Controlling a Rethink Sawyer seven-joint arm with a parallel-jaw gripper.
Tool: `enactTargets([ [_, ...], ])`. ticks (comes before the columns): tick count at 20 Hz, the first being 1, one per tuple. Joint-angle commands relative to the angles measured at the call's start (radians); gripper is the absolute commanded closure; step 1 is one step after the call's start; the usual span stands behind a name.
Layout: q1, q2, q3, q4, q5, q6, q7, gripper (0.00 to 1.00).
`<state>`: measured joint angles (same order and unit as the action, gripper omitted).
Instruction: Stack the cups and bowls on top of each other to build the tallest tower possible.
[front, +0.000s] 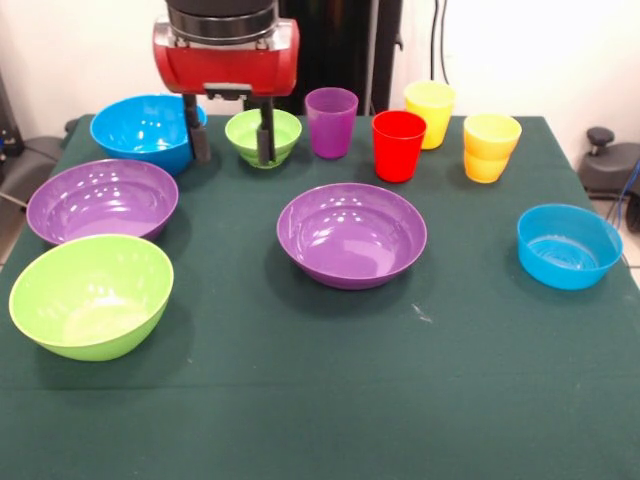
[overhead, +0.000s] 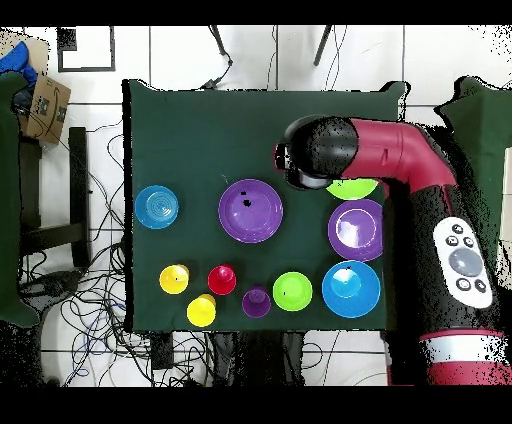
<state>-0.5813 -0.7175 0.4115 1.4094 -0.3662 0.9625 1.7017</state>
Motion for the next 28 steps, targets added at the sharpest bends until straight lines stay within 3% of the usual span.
enactTargets([
  [1, 0.078, 0.043, 0.048, -0.006, -0.057, 0.054, -0.115, 0.0],
  [8, 0.091, 0.008, 0.046, 0.001, -0.005, 0.109, -0.094, 0.0],
  [18, 0.209, -0.097, -0.028, 0.114, 0.032, 0.059, 0.125, 0.0],
  [28, 0.263, -0.131, -0.079, 0.176, 0.061, 0.012, 0.146, 0.0],
])
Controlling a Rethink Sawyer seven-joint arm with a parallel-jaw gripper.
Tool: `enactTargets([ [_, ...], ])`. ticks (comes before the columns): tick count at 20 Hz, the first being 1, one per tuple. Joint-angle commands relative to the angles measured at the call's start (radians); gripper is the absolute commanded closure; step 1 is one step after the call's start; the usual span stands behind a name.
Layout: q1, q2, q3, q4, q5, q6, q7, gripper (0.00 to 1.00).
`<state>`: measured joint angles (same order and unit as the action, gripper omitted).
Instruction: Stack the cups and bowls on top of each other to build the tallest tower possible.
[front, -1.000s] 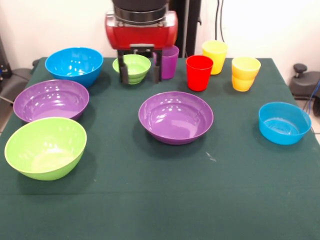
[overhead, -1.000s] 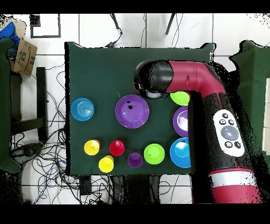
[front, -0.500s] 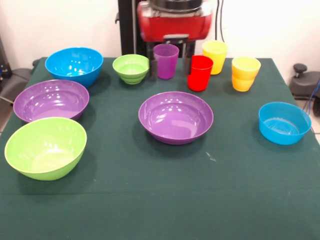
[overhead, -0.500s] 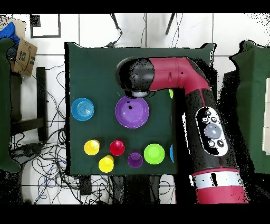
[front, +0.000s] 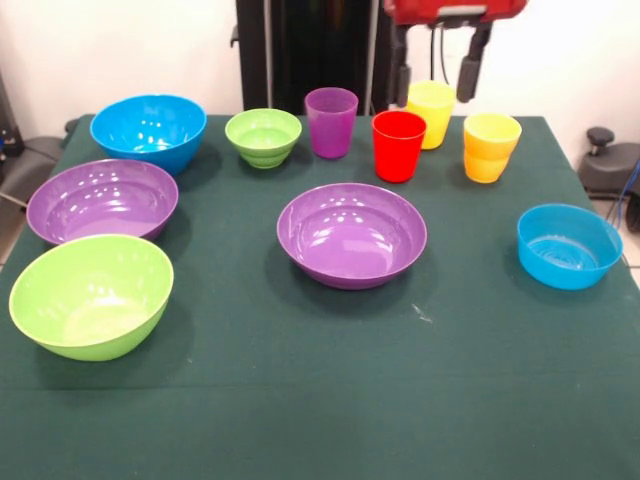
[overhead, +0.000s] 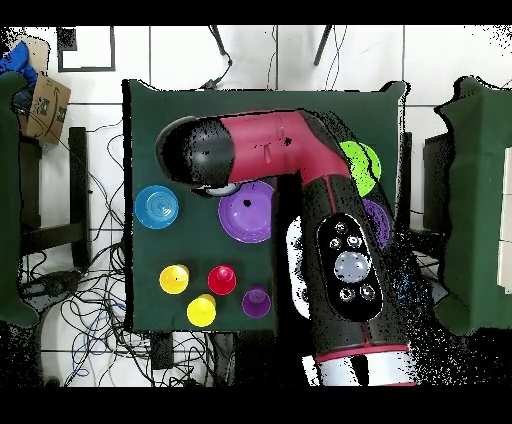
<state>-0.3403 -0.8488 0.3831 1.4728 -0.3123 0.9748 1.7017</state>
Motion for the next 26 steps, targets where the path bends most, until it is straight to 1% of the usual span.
enactTargets([
  [1, 0.024, -0.001, -0.055, 0.117, 0.011, -0.006, 0.143, 0.0],
  [6, 0.022, -0.012, -0.067, 0.146, 0.016, -0.032, 0.133, 0.0],
  [12, 0.02, -0.009, -0.086, 0.186, 0.004, -0.089, 0.133, 0.0],
  [16, 0.03, 0.01, -0.104, 0.203, -0.013, -0.142, 0.147, 0.0],
  [21, 0.05, 0.023, -0.132, 0.241, -0.015, -0.209, 0.166, 0.0],
  [26, 0.065, 0.026, -0.151, 0.248, -0.005, -0.227, 0.157, 0.0],
])
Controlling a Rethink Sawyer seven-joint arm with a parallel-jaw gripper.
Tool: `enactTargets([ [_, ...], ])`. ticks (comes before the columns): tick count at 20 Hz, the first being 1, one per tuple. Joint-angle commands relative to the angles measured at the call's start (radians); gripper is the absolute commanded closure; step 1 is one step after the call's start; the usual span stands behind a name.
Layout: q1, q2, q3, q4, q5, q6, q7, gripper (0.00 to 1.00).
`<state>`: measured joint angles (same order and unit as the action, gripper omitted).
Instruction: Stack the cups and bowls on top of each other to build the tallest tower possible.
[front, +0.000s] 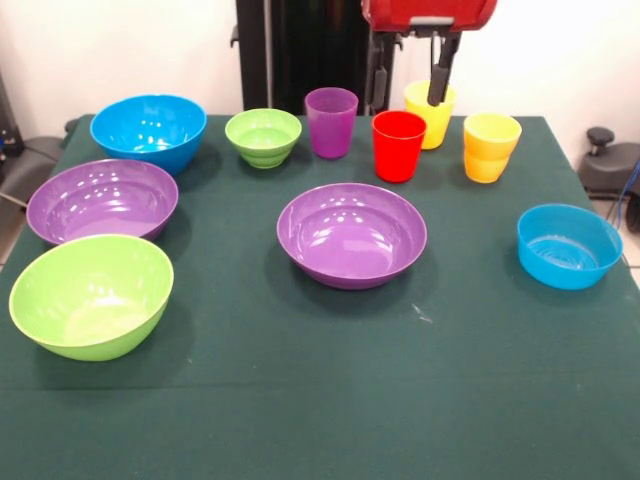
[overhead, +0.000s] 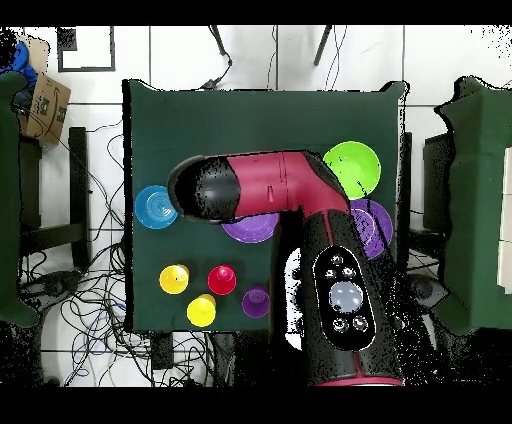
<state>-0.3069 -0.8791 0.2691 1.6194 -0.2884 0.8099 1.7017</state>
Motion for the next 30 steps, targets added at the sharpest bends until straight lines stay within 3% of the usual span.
enactTargets([
  [1, 0.032, 0.053, -0.04, 0.105, -0.024, -0.065, 0.153, 0.0],
  [15, -0.022, 0.041, -0.026, 0.126, -0.004, -0.08, 0.063, 0.0],
  [30, -0.024, 0.063, -0.028, 0.123, -0.026, -0.115, 0.074, 0.0],
])
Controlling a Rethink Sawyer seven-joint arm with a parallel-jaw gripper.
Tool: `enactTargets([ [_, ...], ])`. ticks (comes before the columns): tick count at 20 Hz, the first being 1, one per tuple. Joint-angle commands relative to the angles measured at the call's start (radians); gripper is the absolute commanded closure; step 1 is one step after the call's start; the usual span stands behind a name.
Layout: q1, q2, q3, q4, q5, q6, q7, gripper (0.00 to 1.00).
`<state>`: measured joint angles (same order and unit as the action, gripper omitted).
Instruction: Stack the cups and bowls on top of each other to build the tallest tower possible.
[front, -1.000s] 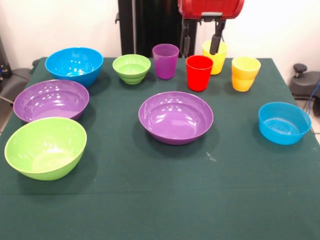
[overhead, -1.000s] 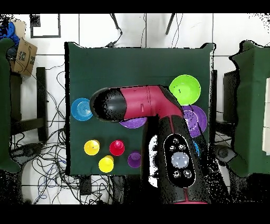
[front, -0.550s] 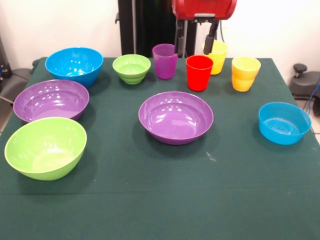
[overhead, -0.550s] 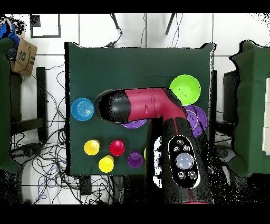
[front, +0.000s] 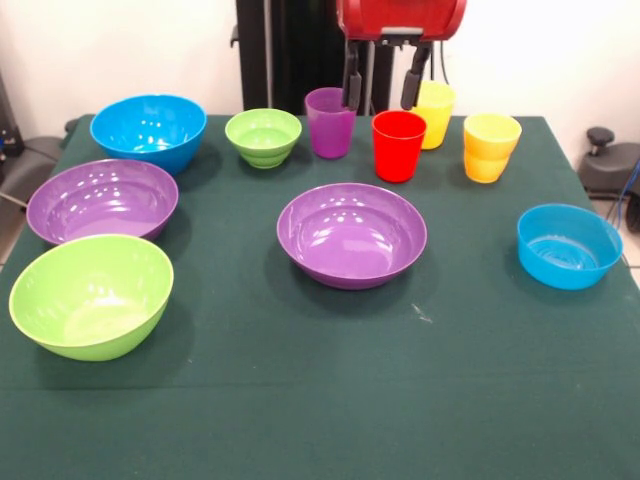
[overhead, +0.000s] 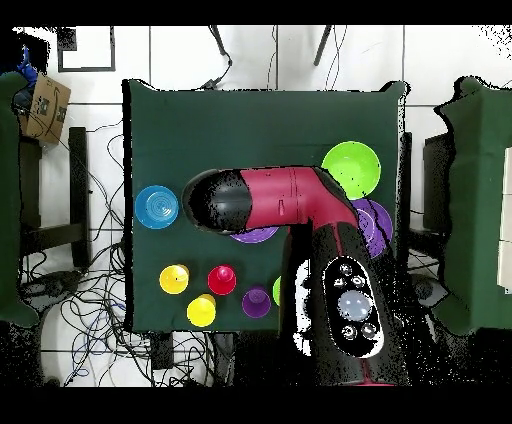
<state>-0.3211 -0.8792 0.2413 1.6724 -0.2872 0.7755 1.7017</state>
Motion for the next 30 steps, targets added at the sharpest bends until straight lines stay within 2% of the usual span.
enactTargets([
  [1, -0.01, 0.063, 0.0, 0.071, -0.026, -0.081, 0.072, 0.0],
  [9, -0.019, 0.057, -0.006, 0.09, -0.029, -0.102, 0.067, 0.0],
  [15, -0.028, 0.087, -0.055, 0.139, -0.051, -0.212, 0.136, 0.0],
  [19, -0.013, 0.077, -0.121, 0.176, 0.005, -0.209, 0.24, 0.0],
  [24, -0.013, 0.086, -0.183, 0.271, 0.108, -0.313, 0.384, 0.0],
  [27, -0.059, 0.1, -0.157, 0.315, 0.131, -0.359, 0.343, 0.0],
  [30, -0.11, 0.095, -0.115, 0.355, 0.143, -0.343, 0.304, 0.0],
])
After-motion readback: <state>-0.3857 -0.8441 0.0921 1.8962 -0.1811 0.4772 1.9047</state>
